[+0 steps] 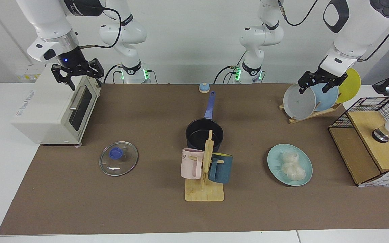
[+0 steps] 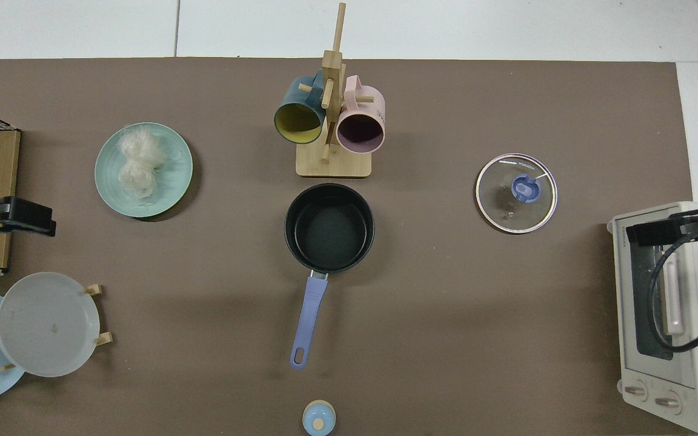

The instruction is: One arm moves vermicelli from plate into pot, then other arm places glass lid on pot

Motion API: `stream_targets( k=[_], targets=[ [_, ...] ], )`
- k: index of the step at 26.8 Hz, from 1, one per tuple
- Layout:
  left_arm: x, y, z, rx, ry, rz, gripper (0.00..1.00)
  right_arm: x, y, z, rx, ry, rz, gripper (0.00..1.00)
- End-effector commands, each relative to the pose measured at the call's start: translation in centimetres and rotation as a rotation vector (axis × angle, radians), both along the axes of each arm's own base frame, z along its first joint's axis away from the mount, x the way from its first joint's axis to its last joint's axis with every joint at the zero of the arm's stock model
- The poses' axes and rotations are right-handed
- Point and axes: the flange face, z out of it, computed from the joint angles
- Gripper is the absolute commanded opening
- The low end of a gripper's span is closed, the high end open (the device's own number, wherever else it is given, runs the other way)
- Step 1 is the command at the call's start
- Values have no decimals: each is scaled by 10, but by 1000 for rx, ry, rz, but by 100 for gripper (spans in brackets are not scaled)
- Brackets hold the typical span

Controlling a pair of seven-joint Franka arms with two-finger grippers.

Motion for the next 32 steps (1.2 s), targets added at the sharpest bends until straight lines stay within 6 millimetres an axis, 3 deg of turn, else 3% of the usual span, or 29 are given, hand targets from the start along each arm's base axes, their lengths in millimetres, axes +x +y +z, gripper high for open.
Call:
stream_targets(
  k=[1, 26, 30, 32],
  targets=[
    [-10, 0, -1, 4, 0, -10, 100, -4, 3, 2, -3, 7, -4, 100],
    [-4, 1, 5, 2, -20, 1, 100, -4, 3, 6, -2, -17, -11, 100],
    [4, 3, 7, 2, -26, 0, 100, 11, 11, 2, 0, -77, -2, 100],
    [14, 6, 11, 2, -35, 1, 100, 21, 13, -9, 0, -71, -1, 100]
  ],
)
